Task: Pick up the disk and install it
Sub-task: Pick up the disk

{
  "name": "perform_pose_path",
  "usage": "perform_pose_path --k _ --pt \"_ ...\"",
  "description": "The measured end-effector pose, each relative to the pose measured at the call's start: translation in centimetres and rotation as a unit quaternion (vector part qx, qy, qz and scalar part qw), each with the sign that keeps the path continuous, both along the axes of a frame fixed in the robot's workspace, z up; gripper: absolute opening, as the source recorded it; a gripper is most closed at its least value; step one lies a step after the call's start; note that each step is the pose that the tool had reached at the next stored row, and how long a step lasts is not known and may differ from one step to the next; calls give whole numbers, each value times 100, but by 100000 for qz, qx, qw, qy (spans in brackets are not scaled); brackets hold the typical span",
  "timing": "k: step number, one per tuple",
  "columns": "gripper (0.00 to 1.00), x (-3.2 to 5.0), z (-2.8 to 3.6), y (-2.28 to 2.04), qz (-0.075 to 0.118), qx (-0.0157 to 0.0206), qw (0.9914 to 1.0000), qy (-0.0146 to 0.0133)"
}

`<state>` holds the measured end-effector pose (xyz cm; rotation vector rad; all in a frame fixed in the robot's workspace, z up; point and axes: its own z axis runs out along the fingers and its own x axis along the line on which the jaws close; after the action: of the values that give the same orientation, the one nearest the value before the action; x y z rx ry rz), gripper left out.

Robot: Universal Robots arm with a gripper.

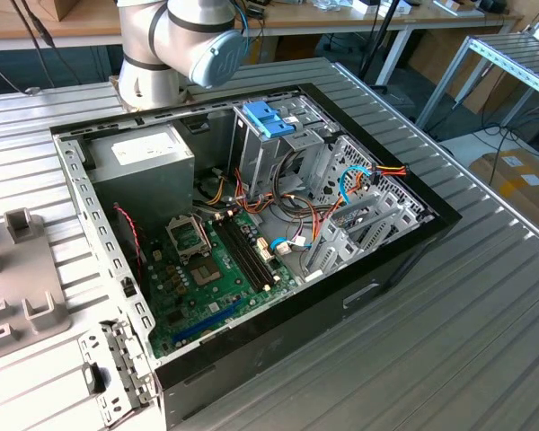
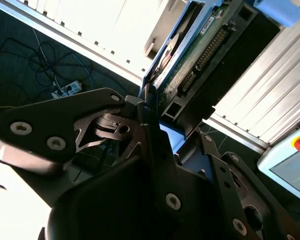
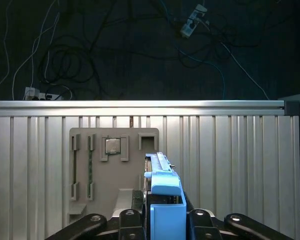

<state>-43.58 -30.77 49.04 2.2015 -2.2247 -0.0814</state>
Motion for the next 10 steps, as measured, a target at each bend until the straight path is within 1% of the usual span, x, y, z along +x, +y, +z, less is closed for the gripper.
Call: perform_pose_path --k 10 --pt "37 133 0 -1 3 0 100000 0"
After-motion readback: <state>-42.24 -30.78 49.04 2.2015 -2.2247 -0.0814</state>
